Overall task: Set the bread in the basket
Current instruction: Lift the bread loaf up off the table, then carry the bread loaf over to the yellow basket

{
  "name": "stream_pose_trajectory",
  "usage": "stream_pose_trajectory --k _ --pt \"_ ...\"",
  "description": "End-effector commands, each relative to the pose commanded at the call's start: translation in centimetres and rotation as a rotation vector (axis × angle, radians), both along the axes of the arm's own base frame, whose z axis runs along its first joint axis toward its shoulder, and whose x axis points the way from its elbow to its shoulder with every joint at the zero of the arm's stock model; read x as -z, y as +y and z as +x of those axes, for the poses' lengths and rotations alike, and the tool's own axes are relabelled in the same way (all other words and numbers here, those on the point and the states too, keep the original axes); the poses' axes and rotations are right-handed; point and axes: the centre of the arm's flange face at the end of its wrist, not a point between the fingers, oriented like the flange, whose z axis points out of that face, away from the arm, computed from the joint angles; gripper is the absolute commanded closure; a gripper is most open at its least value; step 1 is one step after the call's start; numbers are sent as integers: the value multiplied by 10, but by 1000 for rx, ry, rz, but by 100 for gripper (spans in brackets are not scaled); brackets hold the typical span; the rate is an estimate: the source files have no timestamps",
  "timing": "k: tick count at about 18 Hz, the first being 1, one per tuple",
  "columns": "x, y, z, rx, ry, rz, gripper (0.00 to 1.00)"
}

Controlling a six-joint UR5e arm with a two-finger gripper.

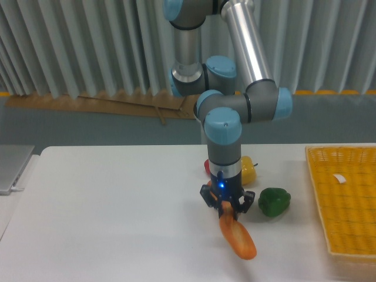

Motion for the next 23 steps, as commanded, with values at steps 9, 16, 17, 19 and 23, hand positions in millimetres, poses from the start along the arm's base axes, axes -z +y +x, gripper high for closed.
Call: stream_pose_trajectory --k 9,16,17,19,23 --pt "-18 -48 -24 367 -23 -79 54" --pt "-31 -91 -57 617 -56 -105 54" --pt "-30 -98 -64 656 -70 -108 54" --pt "-29 -109 -74 769 -80 -121 54" --pt "-27 -133 -97 827 -94 -110 54"
